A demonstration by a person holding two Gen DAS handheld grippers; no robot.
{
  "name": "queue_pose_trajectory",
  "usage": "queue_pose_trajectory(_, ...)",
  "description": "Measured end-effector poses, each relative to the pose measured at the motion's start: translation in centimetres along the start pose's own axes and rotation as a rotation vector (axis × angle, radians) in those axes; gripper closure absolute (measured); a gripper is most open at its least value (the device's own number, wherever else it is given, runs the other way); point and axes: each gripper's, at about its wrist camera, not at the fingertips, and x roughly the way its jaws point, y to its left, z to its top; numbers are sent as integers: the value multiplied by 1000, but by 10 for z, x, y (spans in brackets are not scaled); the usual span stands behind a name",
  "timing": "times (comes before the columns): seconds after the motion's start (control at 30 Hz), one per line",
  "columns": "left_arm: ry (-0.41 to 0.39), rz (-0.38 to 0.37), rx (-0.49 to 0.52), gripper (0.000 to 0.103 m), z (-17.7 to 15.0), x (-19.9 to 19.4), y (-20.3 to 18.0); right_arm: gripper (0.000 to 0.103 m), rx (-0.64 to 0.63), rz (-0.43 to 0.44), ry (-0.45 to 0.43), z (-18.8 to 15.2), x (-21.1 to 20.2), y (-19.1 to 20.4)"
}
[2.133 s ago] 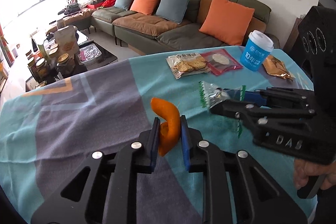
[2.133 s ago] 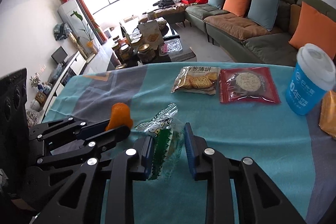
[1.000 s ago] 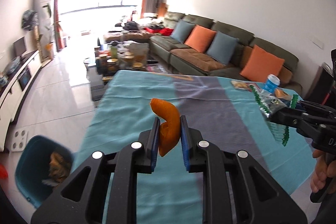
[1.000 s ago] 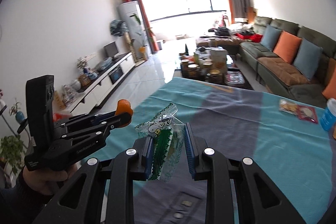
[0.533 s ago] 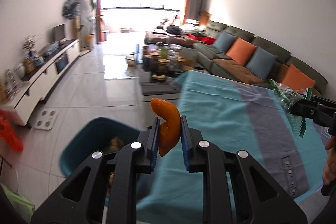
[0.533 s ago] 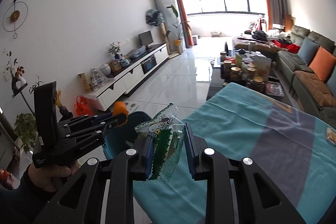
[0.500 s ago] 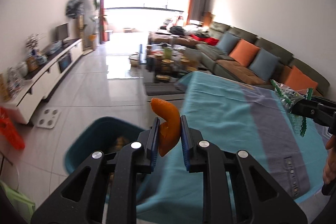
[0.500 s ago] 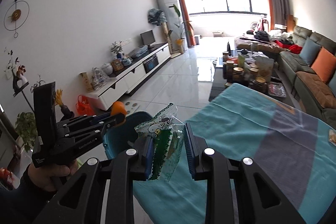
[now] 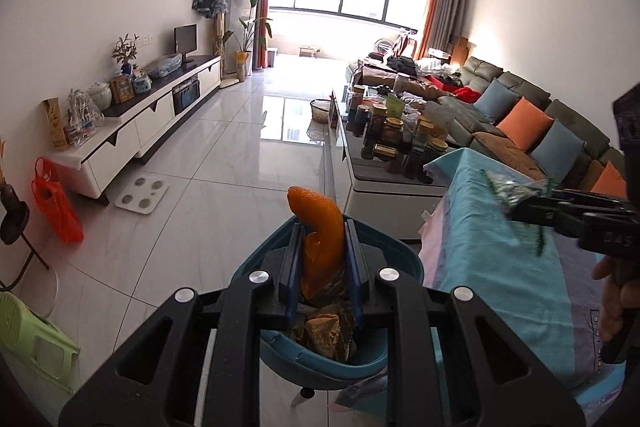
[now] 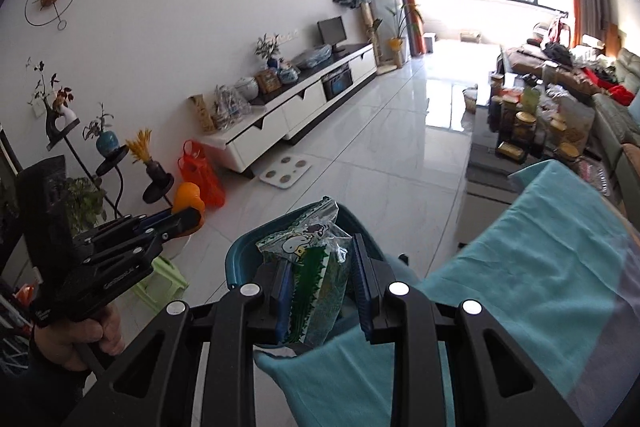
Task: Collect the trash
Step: 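Lift the peel and clear wrapper and carry them over the teal bin, then open both tools to drop the peel and wrapper into the bin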
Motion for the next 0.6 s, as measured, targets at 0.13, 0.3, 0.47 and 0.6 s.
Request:
queue_pose_trajectory(0.13, 22, -10, -15, 83, -4, 8, 10, 78, -14, 4, 71, 9, 40, 5)
queue_pose_trajectory(0.3, 68, -25, -32, 83, -12, 34, 8, 78, -24, -2, 155, 13, 83, 8)
queue_pose_trajectory(0.47, 122, -46, -48, 83, -25, 63, 6, 78, -31, -15, 235, 9, 116, 11)
queue_pose_trajectory(0.6, 165, -59, -59, 83, -35, 88, 0, 78, -33, -20, 291, 5, 134, 9)
